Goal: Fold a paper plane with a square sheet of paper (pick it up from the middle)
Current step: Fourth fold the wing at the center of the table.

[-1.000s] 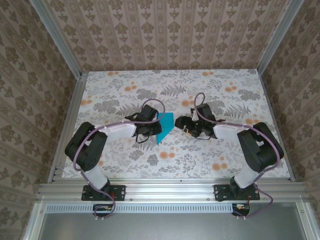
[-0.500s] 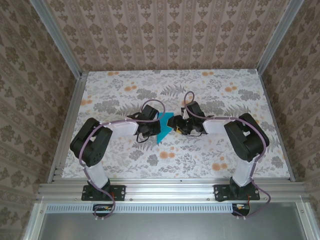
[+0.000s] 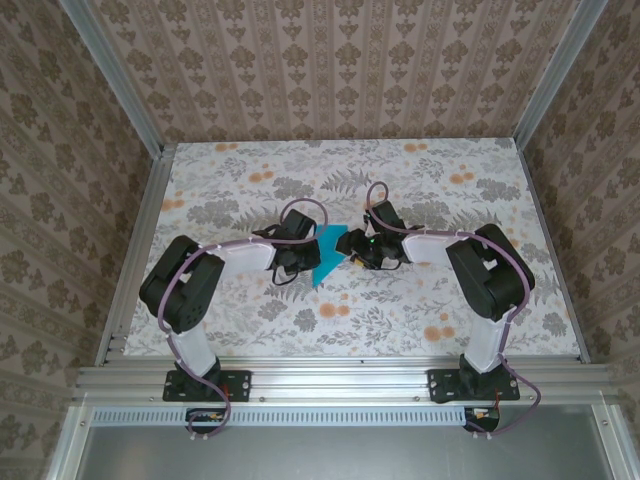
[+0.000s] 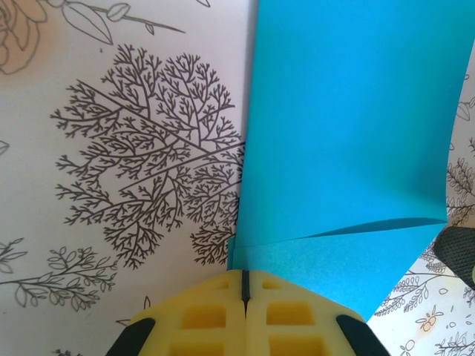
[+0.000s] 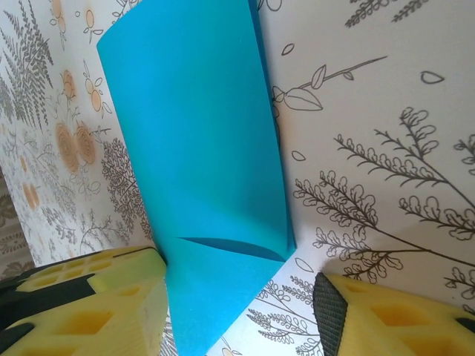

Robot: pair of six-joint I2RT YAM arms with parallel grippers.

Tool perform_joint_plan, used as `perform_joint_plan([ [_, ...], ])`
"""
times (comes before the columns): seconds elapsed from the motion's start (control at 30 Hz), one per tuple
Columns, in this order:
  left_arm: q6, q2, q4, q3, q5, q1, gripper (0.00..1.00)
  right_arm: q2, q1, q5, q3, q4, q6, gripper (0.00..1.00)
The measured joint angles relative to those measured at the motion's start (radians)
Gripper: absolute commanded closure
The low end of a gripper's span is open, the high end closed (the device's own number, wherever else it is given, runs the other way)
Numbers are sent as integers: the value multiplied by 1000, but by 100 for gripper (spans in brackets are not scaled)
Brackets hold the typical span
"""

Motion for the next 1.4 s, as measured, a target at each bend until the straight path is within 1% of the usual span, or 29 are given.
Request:
perform_joint_plan([
  [0.27,-24,0,29,-14,52,19,92,23,12,0,25,-8,25,48],
  [0.43,-27,0,43,-20,70,26,92,30,13,-23,25,20,48,56],
  [0.6,-30,0,47,-22,71,26,92,30,15,-46,24,54,69,61],
  [0.83,-30,0,47,-22,72,26,92,41,25,-60,24,74,73,64],
  [0.93,-30,0,47,-22,73,26,91,63,31,-63,25,74,73,70],
  [1.0,-30,0,46,-22,74,27,89,76,34,-63,28,71,73,77],
  [1.03,-30,0,46,-22,74,28,88,77,34,-63,31,72,73,83],
  [1.07,-29,0,46,-22,75,30,86,81,36,-63,36,72,71,88],
  [1.17,-24,-12,43,-27,78,32,78,82,46,-48,39,64,67,94],
  [1.27,-13,-56,35,-41,78,32,69,71,52,-14,37,37,64,96],
  [1.4,3,-166,55,-99,78,29,51,-4,56,57,6,-21,66,99],
])
